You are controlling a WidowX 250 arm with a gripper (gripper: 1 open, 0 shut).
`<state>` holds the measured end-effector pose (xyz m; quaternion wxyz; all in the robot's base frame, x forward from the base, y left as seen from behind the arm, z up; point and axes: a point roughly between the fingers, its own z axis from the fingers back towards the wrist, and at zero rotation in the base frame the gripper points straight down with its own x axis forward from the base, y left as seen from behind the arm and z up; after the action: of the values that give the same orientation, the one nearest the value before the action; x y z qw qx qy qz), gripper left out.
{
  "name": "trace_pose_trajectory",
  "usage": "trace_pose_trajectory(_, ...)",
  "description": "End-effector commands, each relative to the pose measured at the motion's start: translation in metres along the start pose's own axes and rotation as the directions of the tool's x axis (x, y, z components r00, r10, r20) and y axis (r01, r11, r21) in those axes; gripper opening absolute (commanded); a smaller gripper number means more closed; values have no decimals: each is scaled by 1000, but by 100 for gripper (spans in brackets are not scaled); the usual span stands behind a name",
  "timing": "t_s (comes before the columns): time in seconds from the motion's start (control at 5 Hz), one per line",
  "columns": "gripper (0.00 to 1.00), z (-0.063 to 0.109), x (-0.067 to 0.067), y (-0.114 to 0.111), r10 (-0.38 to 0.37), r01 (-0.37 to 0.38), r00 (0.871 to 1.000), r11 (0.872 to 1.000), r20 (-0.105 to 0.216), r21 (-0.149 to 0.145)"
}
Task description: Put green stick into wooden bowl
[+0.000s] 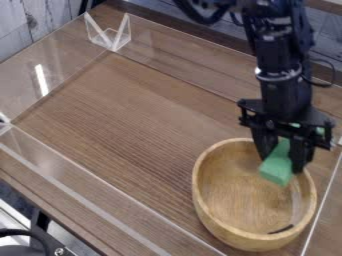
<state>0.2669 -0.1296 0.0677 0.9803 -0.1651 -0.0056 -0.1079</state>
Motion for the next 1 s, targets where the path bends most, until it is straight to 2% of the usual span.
trace_pose_trajectory(0.0,0,3,3,-6,-24,24,999,1000,33,-1)
trace_pose_trajectory(0.2,100,3,-2,-4,-9,9,1000,1000,-1,-7)
trace_pose_trajectory(0.4,100,4,-5,-2,6,-7,1000,1000,-24,-14)
trace_pose_trajectory(0.8,100,11,-4,-1,18,-18,1000,1000,-13,-13)
